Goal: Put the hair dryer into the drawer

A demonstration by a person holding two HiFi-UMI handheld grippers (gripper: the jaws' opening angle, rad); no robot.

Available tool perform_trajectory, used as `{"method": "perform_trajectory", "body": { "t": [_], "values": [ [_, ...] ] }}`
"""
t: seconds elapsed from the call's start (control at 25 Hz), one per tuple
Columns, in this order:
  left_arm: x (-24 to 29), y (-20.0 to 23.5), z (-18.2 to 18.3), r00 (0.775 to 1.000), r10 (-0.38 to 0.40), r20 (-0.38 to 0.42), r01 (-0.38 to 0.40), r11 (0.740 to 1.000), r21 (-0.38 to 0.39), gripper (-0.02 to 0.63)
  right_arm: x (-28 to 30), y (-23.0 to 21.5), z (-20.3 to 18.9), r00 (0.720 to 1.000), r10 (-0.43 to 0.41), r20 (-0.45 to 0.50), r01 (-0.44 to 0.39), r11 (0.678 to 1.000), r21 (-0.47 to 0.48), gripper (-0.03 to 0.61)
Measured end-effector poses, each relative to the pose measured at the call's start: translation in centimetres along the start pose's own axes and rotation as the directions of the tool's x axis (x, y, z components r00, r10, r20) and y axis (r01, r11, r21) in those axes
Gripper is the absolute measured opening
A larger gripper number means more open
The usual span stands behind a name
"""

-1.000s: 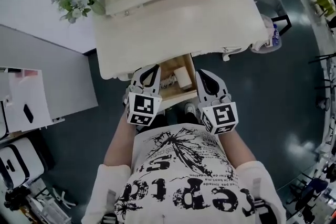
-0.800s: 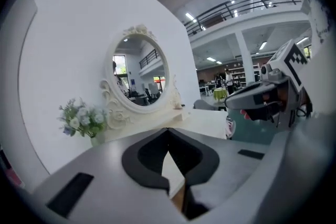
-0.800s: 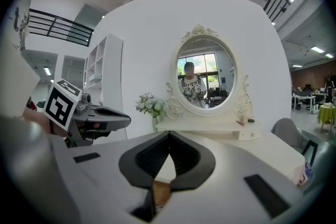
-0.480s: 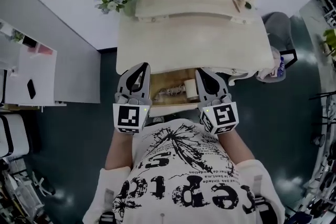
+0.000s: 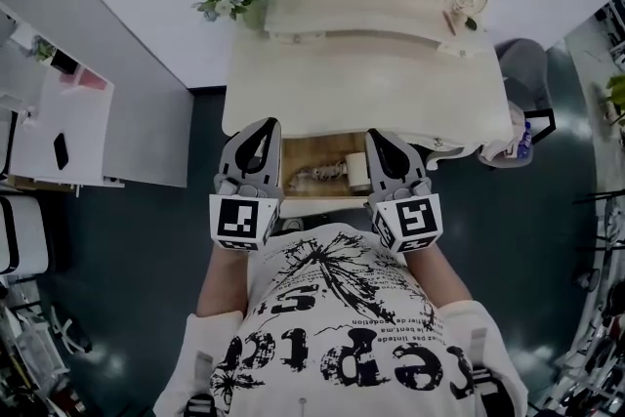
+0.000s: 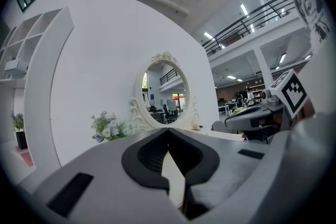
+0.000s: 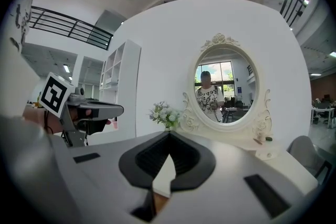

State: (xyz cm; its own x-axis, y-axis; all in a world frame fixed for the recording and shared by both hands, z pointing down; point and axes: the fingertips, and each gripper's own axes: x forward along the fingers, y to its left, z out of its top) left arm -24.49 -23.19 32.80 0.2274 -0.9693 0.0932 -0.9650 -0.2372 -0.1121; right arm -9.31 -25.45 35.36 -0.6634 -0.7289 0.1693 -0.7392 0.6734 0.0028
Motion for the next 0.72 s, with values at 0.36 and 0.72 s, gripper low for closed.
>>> {"method": "perform_trajectory", "body": {
  "t": [0.36,0.72],
  "values": [
    [0.6,-0.8,-0.1,1.000,-0.014,-0.019,0.014,1.000,-0.002,0.020,-0.4,-0.9,0.4,1.000,-0.023,0.018,0.023,1.000,-0.006,0.017],
    [0.9,-1.6,-0.2,0.998,-0.052,-0.026,0.052,0.998,-0.022,0.021,-0.6,-0.9,0.2,1.000,-0.022,0.013,0.022,1.000,-0.014,0.017]
  ]
}}
